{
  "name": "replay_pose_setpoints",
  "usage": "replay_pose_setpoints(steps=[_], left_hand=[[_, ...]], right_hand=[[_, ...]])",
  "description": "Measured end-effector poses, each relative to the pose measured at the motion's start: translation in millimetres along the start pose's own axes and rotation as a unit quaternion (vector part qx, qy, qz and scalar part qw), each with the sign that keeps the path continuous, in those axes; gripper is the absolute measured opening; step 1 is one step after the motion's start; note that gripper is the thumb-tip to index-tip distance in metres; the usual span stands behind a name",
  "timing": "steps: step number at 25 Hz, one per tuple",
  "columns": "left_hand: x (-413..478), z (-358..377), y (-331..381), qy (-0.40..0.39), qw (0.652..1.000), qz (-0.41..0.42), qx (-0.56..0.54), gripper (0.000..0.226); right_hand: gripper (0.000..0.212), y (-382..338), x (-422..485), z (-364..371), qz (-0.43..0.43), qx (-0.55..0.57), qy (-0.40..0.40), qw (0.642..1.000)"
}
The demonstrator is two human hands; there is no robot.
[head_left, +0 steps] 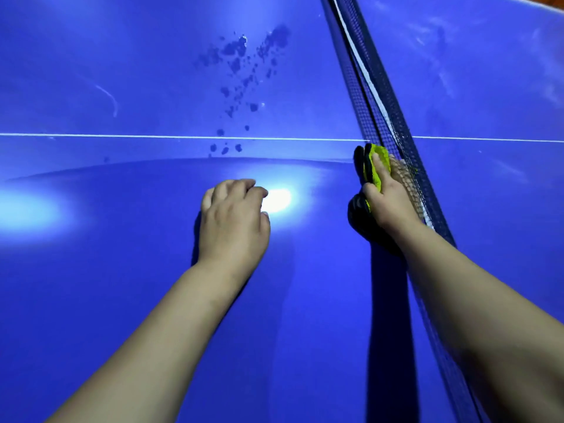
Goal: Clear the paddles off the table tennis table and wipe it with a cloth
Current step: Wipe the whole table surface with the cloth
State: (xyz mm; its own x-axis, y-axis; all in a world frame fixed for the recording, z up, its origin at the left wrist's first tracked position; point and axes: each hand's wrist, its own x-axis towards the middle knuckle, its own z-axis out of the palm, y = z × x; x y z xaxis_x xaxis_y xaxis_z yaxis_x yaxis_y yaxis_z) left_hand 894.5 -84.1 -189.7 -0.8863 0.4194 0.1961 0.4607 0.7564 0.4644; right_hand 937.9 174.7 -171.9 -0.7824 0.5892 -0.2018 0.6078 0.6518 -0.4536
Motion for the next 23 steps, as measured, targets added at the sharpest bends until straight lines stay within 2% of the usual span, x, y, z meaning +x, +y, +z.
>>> replay_pose_setpoints(steps=[3,5,8,16,23], left_hand=[[4.1,-11.1,-28.2,0.013,1.0,-0.007,0.006,0.029],[3.1,-25.7,-57.2,0.025,0.999,-0.019,0.018,0.029],[-4.8,-55.3,-114.4,0.042,0.997,-0.063,0.035,0.028],[-45.1,-130.6,-243.6,0.077,0.982,-0.166,0.041,0.028],[-105.0,-201.2,-346.0,0.105,0.966,-0.226,0.063,0.028]], right_hand=[[0.063,-26.6,33.7,7.4,0.093,-0.079,0.047,0.991],[0.063,-50.5,39.7,18.8,0.102,-0.163,0.065,0.979],[0.064,-104.4,35.1,58.9,0.045,-0.219,0.057,0.973],[0.065,-293.8,-14.1,179.6,-0.112,-0.235,0.026,0.965],[0.065,-436.8,-77.8,271.8,-0.259,-0.248,-0.025,0.933]])
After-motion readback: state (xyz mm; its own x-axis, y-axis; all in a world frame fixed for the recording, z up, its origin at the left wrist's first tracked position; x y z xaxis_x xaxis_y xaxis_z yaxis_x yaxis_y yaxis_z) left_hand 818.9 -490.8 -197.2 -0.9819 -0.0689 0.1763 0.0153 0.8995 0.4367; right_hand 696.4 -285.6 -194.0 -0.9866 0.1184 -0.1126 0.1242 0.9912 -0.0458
